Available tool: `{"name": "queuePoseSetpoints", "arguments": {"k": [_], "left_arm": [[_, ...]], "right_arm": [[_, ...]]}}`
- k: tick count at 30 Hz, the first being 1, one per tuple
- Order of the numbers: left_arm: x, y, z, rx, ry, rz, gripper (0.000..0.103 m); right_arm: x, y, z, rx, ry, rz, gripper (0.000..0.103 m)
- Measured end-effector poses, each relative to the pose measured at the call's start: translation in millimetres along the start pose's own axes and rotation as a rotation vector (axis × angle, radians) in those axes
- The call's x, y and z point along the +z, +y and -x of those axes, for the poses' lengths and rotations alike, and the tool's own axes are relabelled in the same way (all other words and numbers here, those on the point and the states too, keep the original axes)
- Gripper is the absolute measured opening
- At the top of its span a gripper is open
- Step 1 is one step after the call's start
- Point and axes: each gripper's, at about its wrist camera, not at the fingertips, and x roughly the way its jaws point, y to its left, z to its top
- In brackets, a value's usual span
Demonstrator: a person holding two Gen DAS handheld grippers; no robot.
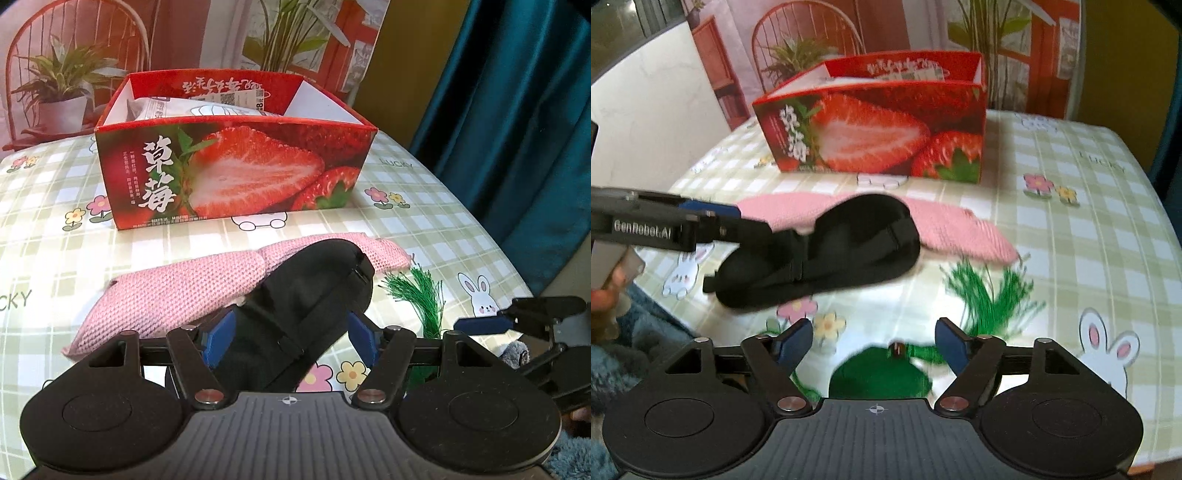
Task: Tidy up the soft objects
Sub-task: 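Grasp the green tasseled pouch with the right tool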
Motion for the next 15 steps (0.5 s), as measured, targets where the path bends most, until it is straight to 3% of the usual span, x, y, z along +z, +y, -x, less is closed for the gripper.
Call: {"name": "queuePoseSetpoints", "arguments": {"k": [7, 9, 11, 15], "left_arm": [[-2, 2, 2, 0.002, 0.006, 0.009, 0.071], [-2, 3, 1, 0.002, 0.008, 0.013, 0.071], [-2, 4, 0, 0.003, 0.012, 0.021, 0.071], [-3, 11, -6, 0.009, 0.028, 0.052, 0.071]], "right_arm": [[-14, -4, -7, 0.011, 0.065, -0.048, 0.083], [-18, -7, -12, 0.031, 0.086, -0.067, 0.076], [-19, -8, -16, 0.043, 0.098, -0.074, 0.059], [-15, 0, -23, 0.079, 0.094, -0.032, 0.054]]}}
